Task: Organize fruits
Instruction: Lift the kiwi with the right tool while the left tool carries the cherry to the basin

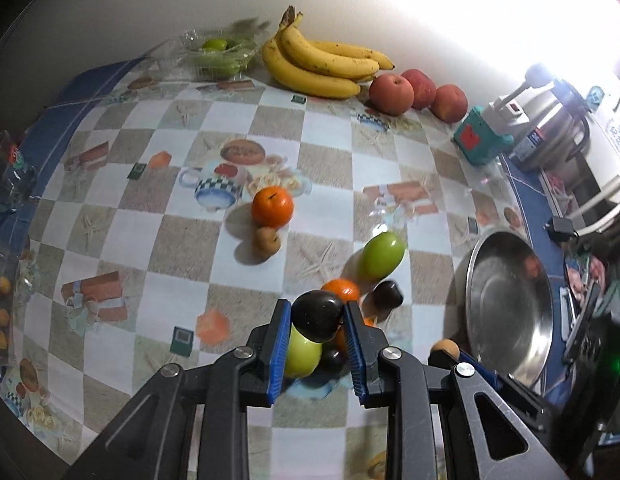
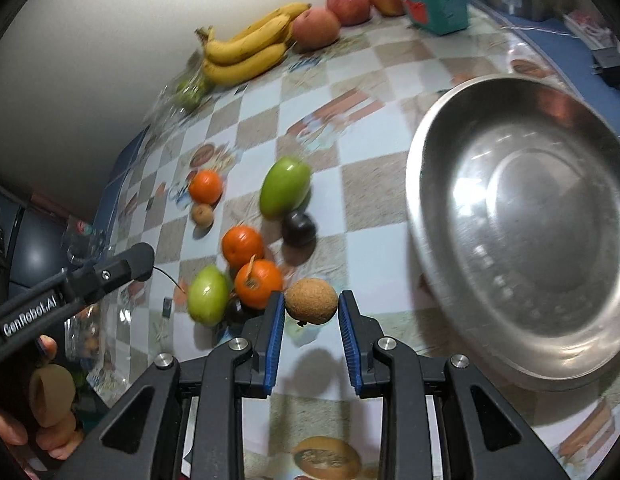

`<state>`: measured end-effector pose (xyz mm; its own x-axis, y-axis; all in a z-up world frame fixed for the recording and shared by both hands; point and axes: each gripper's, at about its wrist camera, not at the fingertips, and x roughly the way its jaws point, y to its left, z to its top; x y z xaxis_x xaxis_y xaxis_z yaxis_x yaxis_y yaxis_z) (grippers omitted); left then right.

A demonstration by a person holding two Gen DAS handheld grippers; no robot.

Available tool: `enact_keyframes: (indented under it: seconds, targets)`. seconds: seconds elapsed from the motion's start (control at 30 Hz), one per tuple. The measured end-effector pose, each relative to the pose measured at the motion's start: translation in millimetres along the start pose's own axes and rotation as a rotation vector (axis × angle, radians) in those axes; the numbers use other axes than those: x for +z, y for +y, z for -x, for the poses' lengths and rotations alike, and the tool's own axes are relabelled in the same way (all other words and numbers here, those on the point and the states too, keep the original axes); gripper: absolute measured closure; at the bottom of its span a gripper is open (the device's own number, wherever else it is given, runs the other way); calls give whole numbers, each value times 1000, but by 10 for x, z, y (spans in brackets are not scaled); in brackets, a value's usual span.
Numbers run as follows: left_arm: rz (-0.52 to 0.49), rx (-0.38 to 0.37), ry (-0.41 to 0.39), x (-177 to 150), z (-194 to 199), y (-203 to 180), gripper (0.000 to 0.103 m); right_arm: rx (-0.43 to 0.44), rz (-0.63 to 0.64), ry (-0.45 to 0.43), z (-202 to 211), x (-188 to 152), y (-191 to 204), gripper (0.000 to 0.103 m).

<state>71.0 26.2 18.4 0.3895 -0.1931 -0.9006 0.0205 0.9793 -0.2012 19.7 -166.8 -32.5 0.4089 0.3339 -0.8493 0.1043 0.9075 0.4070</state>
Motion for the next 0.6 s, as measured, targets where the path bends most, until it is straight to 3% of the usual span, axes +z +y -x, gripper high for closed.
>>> enact_keyframes:
  seconds: [0.6]
  targets:
    - [69, -21, -23, 204, -203, -636, 74, -114, -139, -142, 322, 200, -502, 74]
